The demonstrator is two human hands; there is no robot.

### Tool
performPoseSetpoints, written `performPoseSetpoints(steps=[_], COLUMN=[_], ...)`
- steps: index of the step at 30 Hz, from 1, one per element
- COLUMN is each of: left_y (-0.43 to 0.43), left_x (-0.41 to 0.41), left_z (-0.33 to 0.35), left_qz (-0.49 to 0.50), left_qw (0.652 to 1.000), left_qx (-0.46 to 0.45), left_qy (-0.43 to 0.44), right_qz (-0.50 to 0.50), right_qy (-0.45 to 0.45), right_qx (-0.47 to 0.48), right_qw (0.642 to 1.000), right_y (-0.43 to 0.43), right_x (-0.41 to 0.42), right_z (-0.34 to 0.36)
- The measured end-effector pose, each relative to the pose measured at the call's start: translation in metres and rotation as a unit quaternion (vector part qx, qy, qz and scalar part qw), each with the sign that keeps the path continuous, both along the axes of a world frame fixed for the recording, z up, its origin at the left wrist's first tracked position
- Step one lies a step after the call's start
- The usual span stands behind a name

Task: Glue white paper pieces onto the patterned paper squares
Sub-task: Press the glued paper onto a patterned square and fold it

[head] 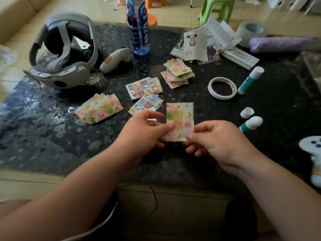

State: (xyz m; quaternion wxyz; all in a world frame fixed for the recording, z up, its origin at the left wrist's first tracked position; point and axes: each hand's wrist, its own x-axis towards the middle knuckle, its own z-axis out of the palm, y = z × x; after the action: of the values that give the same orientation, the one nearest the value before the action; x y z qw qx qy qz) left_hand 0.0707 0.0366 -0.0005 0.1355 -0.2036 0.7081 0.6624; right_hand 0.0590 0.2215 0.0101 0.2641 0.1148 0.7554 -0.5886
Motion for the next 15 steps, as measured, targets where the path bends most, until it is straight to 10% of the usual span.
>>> performPoseSetpoints(steps=[9,15], left_y=[-0.023,-0.032], left_x=[0.005,0.01], left_z=[-0.008,-0.015], left_qz=[-0.072,-0.14], left_qw=[0.939,0.868], left_qx=[-0.322,-0.461], left_qy=[0.093,0.124], right_qz=[-0.205,-0.095], right_qy=[-0.002,0.02], right_qx=[-0.131,0.081], right_qw=[0.97,0.992], right_y=[-0.03,-0.046], right_x=[-0.04,-0.033], right_z=[-0.003,-0.017])
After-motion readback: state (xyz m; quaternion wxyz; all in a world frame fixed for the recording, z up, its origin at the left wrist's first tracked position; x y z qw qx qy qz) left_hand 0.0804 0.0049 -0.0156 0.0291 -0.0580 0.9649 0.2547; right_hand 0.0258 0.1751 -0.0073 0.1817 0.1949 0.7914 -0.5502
